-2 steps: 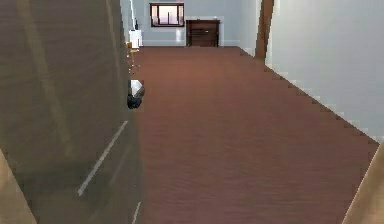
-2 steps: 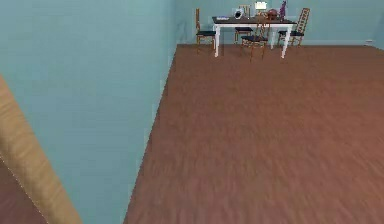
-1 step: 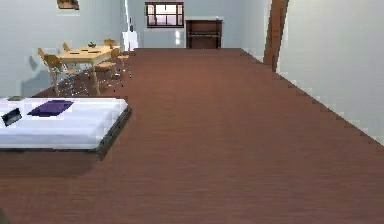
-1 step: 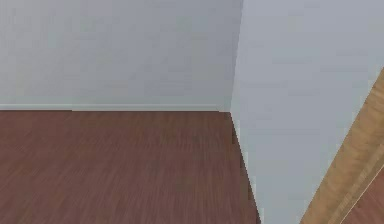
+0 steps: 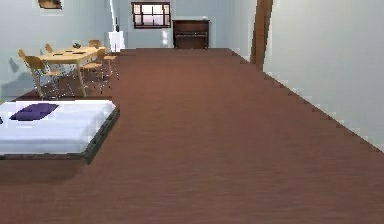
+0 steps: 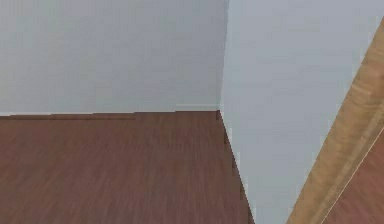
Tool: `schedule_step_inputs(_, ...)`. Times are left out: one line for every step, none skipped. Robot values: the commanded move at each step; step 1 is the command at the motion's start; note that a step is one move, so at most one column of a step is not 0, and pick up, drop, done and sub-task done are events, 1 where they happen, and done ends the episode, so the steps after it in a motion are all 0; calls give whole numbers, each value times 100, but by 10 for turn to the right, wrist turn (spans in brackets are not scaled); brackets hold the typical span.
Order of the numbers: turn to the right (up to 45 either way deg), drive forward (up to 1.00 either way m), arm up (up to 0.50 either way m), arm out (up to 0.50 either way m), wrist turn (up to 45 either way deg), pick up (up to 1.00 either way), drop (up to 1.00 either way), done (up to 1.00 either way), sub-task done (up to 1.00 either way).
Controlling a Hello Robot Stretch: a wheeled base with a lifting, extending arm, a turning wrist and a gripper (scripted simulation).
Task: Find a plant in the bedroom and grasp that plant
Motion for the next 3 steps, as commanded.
schedule_step_inputs(0, 40, 0, 0, 0, 0, 0, 0, 0)
schedule_step_inputs(-150, 0, 0, 0, 0, 0, 0, 0, 0)
schedule_step_inputs(0, 100, 0, 0, 0, 0, 0, 0, 0)
